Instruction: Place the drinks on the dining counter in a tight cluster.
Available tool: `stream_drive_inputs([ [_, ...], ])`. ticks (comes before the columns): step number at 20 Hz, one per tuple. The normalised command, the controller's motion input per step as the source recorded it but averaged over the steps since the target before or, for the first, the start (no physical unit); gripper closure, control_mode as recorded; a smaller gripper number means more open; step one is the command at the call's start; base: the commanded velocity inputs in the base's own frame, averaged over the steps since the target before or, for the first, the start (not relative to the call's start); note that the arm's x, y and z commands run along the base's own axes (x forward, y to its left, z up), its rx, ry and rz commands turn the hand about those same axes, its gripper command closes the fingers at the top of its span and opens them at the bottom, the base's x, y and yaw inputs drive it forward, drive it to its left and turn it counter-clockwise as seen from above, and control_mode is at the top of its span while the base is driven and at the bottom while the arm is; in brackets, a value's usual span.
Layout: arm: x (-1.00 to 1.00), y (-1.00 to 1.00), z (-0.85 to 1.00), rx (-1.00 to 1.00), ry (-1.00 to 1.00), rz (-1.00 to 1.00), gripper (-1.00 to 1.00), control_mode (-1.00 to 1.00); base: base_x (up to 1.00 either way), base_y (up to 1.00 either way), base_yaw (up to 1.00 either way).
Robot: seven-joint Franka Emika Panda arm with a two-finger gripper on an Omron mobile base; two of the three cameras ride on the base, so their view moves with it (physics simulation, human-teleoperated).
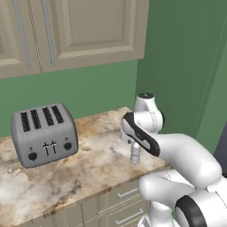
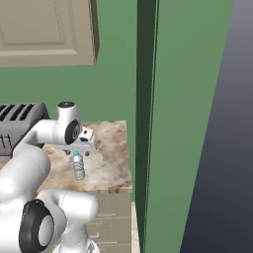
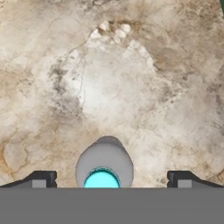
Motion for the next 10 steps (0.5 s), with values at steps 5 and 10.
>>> stream_drive_inputs([
  [5, 0.06, 0.0, 0.0, 0.0, 0.04, 0.0, -1.0, -1.0, 0.0, 0.0, 0.0],
  [10, 0.0, 0.05, -0.03, 0.0, 0.01, 0.0, -1.0, -1.0, 0.0, 0.0, 0.0],
])
